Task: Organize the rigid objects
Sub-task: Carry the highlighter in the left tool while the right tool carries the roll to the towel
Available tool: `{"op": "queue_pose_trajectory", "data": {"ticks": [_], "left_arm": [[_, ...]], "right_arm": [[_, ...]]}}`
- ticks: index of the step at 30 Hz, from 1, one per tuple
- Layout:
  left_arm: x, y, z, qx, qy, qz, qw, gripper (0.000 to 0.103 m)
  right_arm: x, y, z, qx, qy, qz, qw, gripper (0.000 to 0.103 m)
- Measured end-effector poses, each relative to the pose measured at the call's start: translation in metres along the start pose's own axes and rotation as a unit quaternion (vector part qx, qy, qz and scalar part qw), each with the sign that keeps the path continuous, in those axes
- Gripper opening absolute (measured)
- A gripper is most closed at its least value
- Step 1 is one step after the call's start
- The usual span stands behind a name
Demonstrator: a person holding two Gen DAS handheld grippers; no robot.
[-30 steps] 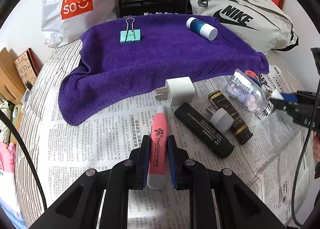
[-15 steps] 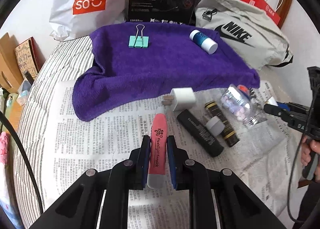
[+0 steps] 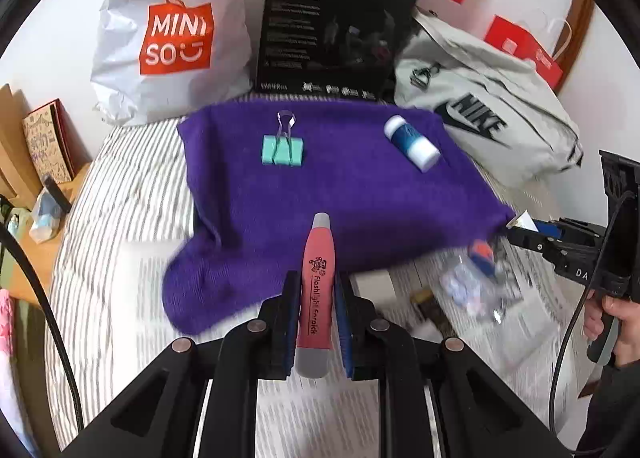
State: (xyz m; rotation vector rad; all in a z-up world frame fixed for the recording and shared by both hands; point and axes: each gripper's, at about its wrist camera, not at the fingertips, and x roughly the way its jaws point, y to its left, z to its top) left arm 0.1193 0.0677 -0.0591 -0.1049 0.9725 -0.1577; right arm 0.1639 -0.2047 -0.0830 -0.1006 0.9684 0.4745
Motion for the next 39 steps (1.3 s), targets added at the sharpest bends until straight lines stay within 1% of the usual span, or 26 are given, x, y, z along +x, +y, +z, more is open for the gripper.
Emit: {"op": "queue_pose_trajectory", "data": {"ticks": [3, 6, 10, 12, 16, 22, 24, 27, 34, 36, 38, 39], "left_arm": [[0.008, 0.008, 0.019, 0.000, -0.001, 0.006, 1.0000, 0.017], [0.018, 0.013, 0.031, -0.003, 0.000, 0.009, 1.0000, 0.017], [0.038, 0.024, 0.046, -0.016, 0.011, 0.015, 0.9997, 0.017], [0.051, 0.030, 0.051, -0.025, 0.018, 0.017, 0.9994, 0.017], [0.071, 0.041, 0.060, -0.038, 0.030, 0.030, 0.9984, 0.017], [0.098, 0.051, 0.074, -0.041, 0.045, 0.055, 0.9966, 0.017], [0.103, 0.054, 0.077, -0.045, 0.048, 0.055, 0.9963, 0.017], [0.113, 0.050, 0.081, -0.036, 0.055, 0.061, 0.9960, 0.017], [0.118, 0.044, 0.081, -0.024, 0.053, 0.070, 0.9958, 0.017], [0.120, 0.041, 0.081, -0.022, 0.056, 0.072, 0.9956, 0.020], [0.120, 0.038, 0.079, -0.018, 0.060, 0.065, 0.9959, 0.033], [0.120, 0.035, 0.077, -0.015, 0.061, 0.060, 0.9962, 0.037]], "right_arm": [[0.008, 0.000, 0.019, -0.006, -0.001, 0.000, 1.000, 0.029], [0.022, -0.002, 0.037, -0.008, 0.005, -0.009, 1.000, 0.029], [0.046, -0.007, 0.056, -0.011, 0.024, -0.027, 0.999, 0.029], [0.060, -0.007, 0.063, -0.018, 0.035, -0.029, 0.999, 0.029], [0.081, -0.006, 0.069, -0.036, 0.057, -0.052, 0.996, 0.029], [0.103, -0.010, 0.070, -0.032, 0.065, -0.048, 0.996, 0.029], [0.104, -0.011, 0.072, -0.029, 0.060, -0.045, 0.997, 0.029], [0.104, -0.011, 0.072, -0.032, 0.059, -0.041, 0.997, 0.029], [0.100, -0.011, 0.067, -0.049, 0.052, -0.037, 0.997, 0.031], [0.099, -0.010, 0.066, -0.052, 0.052, -0.034, 0.997, 0.033], [0.097, -0.009, 0.064, -0.053, 0.057, -0.030, 0.997, 0.035], [0.096, -0.008, 0.064, -0.053, 0.060, -0.030, 0.996, 0.037]]}}
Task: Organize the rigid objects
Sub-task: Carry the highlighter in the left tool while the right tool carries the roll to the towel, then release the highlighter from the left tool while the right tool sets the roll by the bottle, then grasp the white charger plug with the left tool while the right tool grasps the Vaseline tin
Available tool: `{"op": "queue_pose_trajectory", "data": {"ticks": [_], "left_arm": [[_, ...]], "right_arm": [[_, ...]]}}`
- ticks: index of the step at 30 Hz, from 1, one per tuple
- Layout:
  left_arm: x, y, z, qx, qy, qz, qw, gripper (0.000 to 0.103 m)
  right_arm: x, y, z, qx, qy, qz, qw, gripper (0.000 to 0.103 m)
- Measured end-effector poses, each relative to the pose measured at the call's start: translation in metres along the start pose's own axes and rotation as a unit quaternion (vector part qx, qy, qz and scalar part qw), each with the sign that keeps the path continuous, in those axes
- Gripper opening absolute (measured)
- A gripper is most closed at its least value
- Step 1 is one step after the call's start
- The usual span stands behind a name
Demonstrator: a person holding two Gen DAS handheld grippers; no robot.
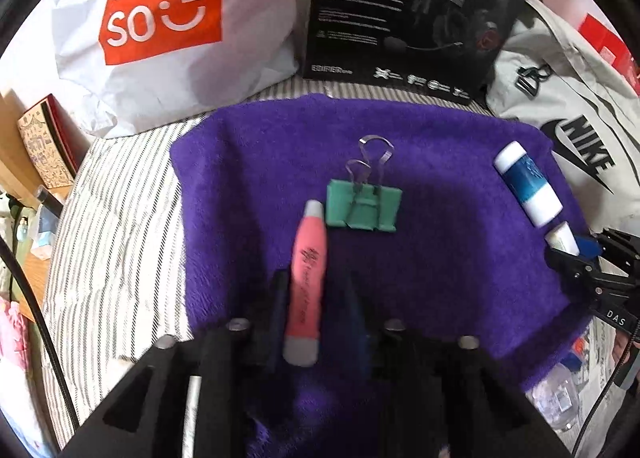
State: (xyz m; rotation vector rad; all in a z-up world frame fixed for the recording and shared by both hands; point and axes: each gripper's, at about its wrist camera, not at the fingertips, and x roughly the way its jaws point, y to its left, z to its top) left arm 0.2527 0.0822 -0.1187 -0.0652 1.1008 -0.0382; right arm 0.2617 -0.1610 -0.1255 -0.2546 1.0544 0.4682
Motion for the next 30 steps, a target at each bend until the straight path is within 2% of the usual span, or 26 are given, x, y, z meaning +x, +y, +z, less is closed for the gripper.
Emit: {"op": "queue_pose_trajectory", "data": {"ticks": [2, 6, 8, 9, 12, 16, 19, 23, 30], "left_arm": [[-0.001, -0.004, -0.003, 0.007, 0.001, -0.001, 1.0000, 0.046], [-0.011, -0.007, -0.013, 0.001, 0.002, 0.018, 0.9998, 0.047], [-0.028, -0.007, -0.022, 0.001, -0.013, 0.016, 0.9998, 0.046], [-0.039, -0.008, -0.028, 0.000, -0.022, 0.011, 0.9997, 0.046], [-0.070, -0.017, -0.049, 0.003, -0.044, -0.018, 0.9989, 0.047], [-0.093, -0.040, -0.079, 0.027, -0.040, -0.047, 0.9977, 0.047], [-0.088, -0.057, -0.096, 0.033, -0.031, -0.038, 0.9982, 0.048], [-0.064, -0.068, -0.100, 0.018, -0.007, -0.035, 0.9992, 0.048], [-0.050, -0.079, -0.104, 0.024, -0.001, 0.025, 0.9994, 0.047]], "right_arm": [[-0.005, 0.001, -0.003, 0.002, 0.005, -0.003, 1.000, 0.038], [-0.031, -0.001, -0.015, 0.021, -0.005, -0.004, 1.000, 0.039], [-0.049, -0.003, -0.025, 0.031, -0.021, -0.001, 0.999, 0.045], [-0.055, -0.003, -0.030, 0.034, -0.025, -0.001, 0.999, 0.048], [-0.081, -0.004, -0.056, 0.050, -0.040, -0.002, 0.998, 0.049], [-0.097, -0.003, -0.091, 0.068, -0.039, 0.006, 0.997, 0.049], [-0.100, 0.001, -0.114, 0.081, -0.030, 0.008, 0.996, 0.049], [-0.104, 0.004, -0.141, 0.101, -0.026, 0.025, 0.994, 0.049], [-0.098, 0.012, -0.156, 0.105, -0.022, 0.031, 0.994, 0.049]]}}
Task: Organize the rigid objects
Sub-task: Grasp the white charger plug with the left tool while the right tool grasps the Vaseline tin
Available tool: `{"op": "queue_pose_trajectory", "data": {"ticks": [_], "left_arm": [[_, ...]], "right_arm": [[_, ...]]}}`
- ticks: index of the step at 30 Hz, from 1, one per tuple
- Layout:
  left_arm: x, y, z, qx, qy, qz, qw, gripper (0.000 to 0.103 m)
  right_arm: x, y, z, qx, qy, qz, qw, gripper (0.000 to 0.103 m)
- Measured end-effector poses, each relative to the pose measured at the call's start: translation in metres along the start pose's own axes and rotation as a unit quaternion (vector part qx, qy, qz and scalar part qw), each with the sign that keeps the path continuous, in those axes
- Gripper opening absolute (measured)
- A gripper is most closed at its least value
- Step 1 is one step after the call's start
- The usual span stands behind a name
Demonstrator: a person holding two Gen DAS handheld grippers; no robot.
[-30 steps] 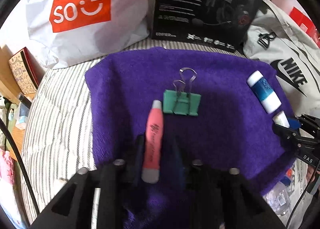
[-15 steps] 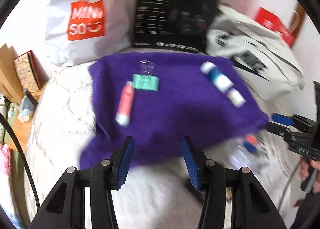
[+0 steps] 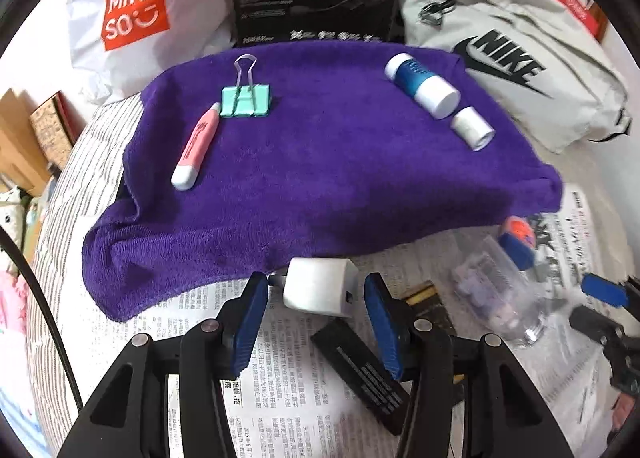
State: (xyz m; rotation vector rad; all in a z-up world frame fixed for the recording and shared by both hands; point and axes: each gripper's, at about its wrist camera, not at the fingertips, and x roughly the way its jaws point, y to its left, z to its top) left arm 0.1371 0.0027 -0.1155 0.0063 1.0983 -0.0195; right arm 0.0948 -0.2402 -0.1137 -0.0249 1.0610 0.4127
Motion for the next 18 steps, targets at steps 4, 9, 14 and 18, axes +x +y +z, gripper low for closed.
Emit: {"op": "queue_pose_trajectory", "data": {"ticks": [4, 9, 14, 18], "left_arm": [[0.006, 0.003, -0.004, 0.005, 0.000, -0.013, 0.9999, 0.042], [0.004, 0.008, -0.008, 0.005, 0.000, -0.022, 0.9997, 0.042], [0.004, 0.014, -0.011, 0.008, 0.000, -0.028, 0.9996, 0.042], [0.007, 0.009, -0.008, 0.020, 0.000, -0.019, 0.9996, 0.042]], "right_arm": [[0.006, 0.005, 0.005, -0.011, 0.004, -0.002, 1.000, 0.049], [0.014, 0.009, 0.013, -0.019, 0.006, 0.003, 1.000, 0.049], [0.023, 0.013, 0.022, -0.030, 0.012, 0.004, 0.999, 0.049], [0.030, 0.016, 0.030, -0.043, 0.015, 0.007, 0.999, 0.049]]}}
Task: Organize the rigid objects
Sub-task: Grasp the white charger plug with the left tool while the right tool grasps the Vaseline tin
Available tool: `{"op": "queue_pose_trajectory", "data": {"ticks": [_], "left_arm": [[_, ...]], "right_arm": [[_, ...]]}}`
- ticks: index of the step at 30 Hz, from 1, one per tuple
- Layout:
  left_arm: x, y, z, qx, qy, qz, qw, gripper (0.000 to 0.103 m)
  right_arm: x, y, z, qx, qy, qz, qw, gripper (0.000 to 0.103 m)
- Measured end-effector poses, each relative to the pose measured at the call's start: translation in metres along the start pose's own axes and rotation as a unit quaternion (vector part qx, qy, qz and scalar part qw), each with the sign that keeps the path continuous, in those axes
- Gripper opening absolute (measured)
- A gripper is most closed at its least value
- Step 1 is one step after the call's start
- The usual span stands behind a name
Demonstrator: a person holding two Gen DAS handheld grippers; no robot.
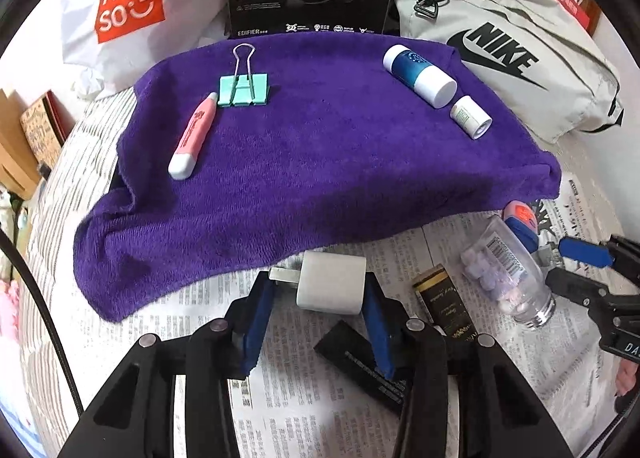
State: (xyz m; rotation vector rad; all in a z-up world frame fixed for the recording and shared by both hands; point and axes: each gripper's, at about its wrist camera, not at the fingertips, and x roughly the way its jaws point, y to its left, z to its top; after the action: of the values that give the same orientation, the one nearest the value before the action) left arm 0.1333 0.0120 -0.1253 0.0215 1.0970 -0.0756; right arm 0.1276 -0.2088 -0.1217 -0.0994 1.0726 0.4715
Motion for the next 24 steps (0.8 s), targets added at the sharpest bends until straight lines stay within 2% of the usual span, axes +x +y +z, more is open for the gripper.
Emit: {"op": "queue_pose_trajectory", "data": {"ticks": [12, 14, 15, 21, 24], "left_arm": [[-0.007, 0.005, -0.008, 0.011, 0.004, -0.009, 0.9999, 0.042], [-0.009, 0.008, -0.011, 0.009, 0.003, -0.014, 0.9999, 0.042], [-0.009, 0.009, -0.012, 0.006, 0.002, -0.017, 0.9998, 0.042], [-0.012, 0.013, -0.014, -0.003, -0.003, -0.028, 0.9996, 0.042], [-0.017, 0.016, -0.016, -0.005, -0.003, -0.028, 0.9996, 0.042]], "right_arm": [[0.029, 0.009, 0.025, -0.045, 0.006, -0.014, 0.999, 0.048], [0.031, 0.012, 0.028, -0.053, -0.001, -0.015, 0.998, 0.043], [0.032, 0.011, 0.028, -0.052, -0.003, -0.014, 0.999, 0.040], [0.027, 0.009, 0.023, -0.043, -0.007, -0.007, 0.999, 0.039], [0.018, 0.005, 0.016, -0.041, -0.004, -0.017, 0.999, 0.039]]}}
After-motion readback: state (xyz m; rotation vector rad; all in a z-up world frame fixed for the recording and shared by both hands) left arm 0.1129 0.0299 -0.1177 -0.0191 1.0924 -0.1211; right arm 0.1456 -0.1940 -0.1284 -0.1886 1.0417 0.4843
